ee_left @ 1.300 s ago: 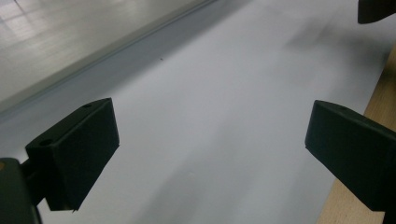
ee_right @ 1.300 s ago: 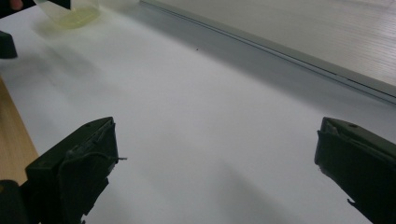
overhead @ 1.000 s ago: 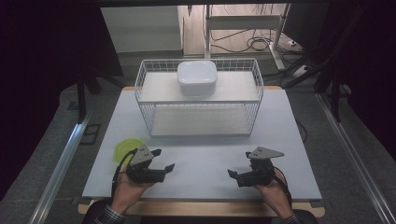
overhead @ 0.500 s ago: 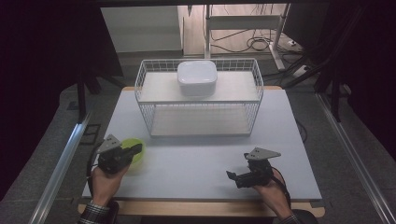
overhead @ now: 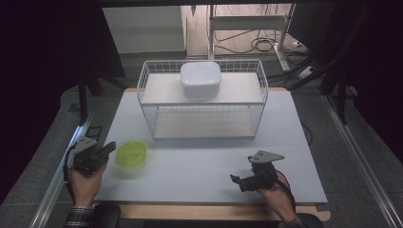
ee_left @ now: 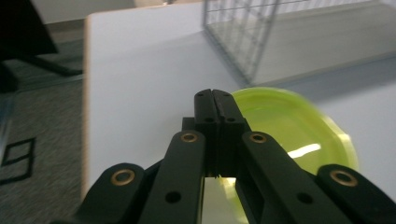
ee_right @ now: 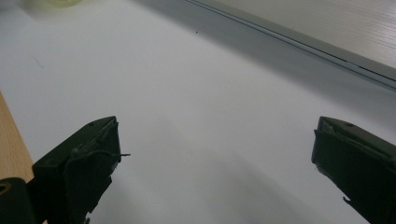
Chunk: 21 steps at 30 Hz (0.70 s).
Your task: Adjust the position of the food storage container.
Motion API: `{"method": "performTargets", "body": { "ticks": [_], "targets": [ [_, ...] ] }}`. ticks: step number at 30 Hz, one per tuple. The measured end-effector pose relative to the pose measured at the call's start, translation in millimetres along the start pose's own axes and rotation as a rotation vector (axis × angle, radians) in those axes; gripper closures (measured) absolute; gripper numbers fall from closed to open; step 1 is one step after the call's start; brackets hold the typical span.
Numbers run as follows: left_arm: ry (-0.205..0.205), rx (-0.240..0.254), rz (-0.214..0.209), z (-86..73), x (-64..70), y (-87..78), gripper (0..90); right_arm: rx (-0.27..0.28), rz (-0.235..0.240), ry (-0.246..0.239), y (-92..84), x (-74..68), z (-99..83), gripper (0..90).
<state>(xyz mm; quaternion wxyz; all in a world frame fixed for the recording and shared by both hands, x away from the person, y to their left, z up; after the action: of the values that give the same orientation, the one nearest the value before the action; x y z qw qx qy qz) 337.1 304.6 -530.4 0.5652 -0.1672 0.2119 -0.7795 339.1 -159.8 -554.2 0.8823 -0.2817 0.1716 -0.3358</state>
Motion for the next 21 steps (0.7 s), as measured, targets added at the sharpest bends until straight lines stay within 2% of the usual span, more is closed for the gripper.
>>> {"method": "performTargets", "body": {
  "ticks": [4,8,10,14,21],
  "targets": [
    [-0.020,-0.039,0.043,-13.1,-18.6,2.9,90.0,-0.002,-0.001,-0.002,0.5,-0.1,-0.4,2.0],
    [-0.044,-0.097,0.044,-25.3,-26.6,11.1,90.0,-0.002,-0.002,-0.006,0.7,-0.2,-0.6,1.9],
    [-0.057,-0.137,0.013,-32.1,-23.8,19.6,90.0,-0.002,-0.003,-0.008,0.8,-0.2,-0.7,2.0],
    [-0.055,-0.178,-0.016,-37.1,-18.0,28.8,90.0,-0.008,-0.002,-0.011,1.7,-0.6,-1.6,1.9],
    [-0.054,-0.216,-0.075,-40.8,-2.5,39.0,90.0,-0.019,-0.003,-0.016,4.0,-1.3,-3.2,1.9]
  ]
}}
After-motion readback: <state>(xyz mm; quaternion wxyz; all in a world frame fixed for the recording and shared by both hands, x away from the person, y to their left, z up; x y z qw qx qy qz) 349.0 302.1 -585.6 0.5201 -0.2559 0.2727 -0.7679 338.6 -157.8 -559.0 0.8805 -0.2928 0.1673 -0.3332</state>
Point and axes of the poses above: each handheld gripper's, and its own axes: y roughly forward along the jaws, z roughly out of its top, x roughly to its right, the point moved 8 cm from there along y, roughly forward along the jaws, and after that the axes turned 4 degrees about y, right-handed, at the moved point
